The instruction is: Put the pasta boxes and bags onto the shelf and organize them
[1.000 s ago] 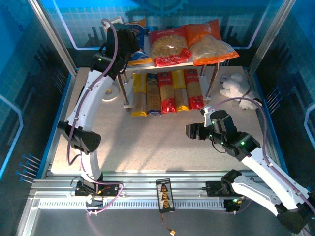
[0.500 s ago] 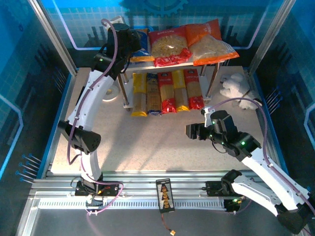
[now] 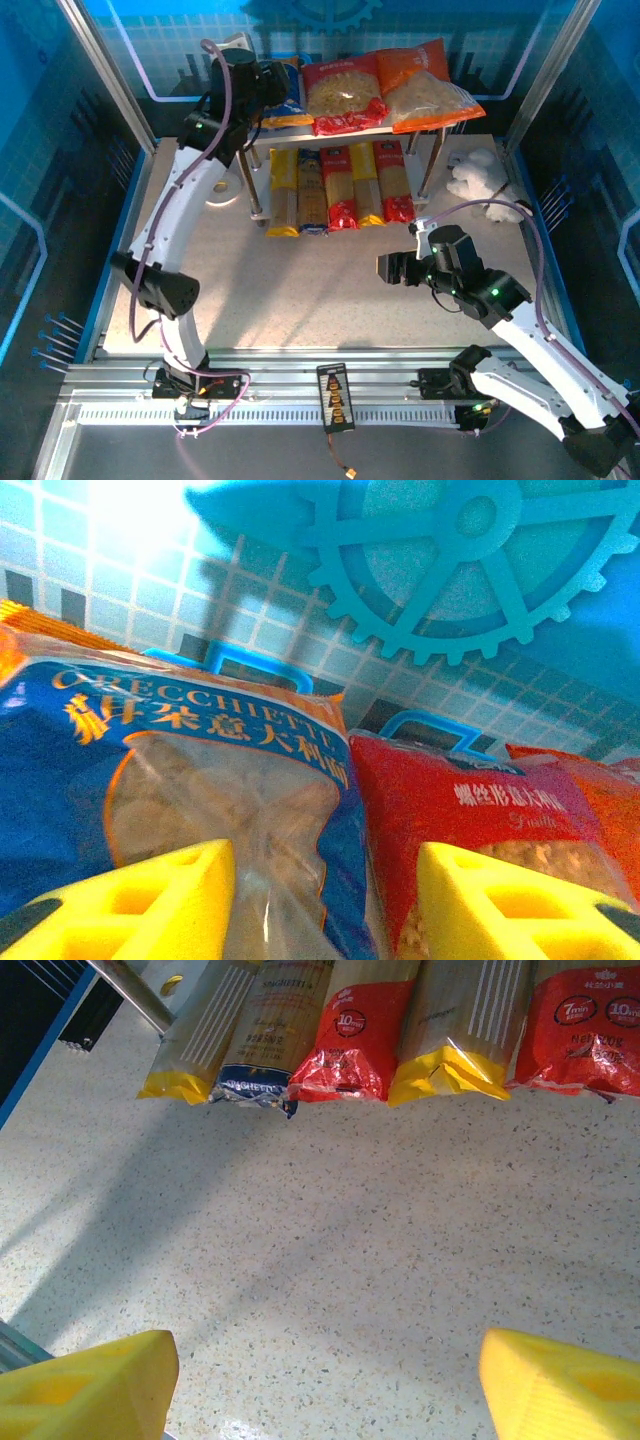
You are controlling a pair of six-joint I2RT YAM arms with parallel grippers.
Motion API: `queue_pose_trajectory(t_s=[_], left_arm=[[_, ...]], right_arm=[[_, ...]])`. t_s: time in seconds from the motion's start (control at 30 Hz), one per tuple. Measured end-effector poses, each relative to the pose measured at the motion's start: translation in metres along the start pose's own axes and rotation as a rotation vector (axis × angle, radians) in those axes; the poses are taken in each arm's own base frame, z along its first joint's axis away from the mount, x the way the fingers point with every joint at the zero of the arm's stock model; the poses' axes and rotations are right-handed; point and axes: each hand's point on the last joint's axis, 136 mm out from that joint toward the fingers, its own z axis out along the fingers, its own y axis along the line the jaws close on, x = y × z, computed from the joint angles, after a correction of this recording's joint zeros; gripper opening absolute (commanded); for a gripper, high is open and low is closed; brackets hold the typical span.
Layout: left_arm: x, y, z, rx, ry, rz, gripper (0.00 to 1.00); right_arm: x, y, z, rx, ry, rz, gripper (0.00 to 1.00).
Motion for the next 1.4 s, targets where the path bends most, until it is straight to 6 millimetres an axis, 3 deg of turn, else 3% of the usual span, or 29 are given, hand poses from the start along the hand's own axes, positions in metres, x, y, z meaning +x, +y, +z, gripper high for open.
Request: queue_pose_trajectory(t_s=[0.27, 0.37, 0.6, 0.8, 1.0, 1.27, 1.4], left_arm=[[-0.016, 0.008, -0.044, 0.000, -0.038, 0.060, 0.26], [-0.006, 0.015, -0.041, -0.023, -0.016, 0.083, 0.23], [0.035, 0.034, -0.011, -0.103, 0.092, 0.165, 0.21], [0.047, 0.043, -0.006, -0.141, 0.126, 0.209, 0.21], [0.049, 0.047, -0.004, -0.155, 0.129, 0.233, 0.32], [0.052, 0.051, -0.003, -0.173, 0.126, 0.236, 0.57], [0.052, 0.052, -0.005, -0.171, 0.121, 0.236, 0.60]], right_arm=[[0.001, 0.003, 0.000, -0.019, 0.008, 0.017, 0.79], [0.002, 0.004, 0.000, -0.025, 0.011, 0.023, 0.79], [0.003, 0.006, 0.000, -0.034, 0.015, 0.028, 0.79], [0.003, 0.006, 0.000, -0.034, 0.017, 0.035, 0.79], [0.005, 0.005, 0.004, -0.030, 0.032, 0.036, 0.78], [0.004, 0.006, 0.003, -0.031, 0.029, 0.040, 0.78], [0.004, 0.006, 0.003, -0.032, 0.029, 0.043, 0.78]])
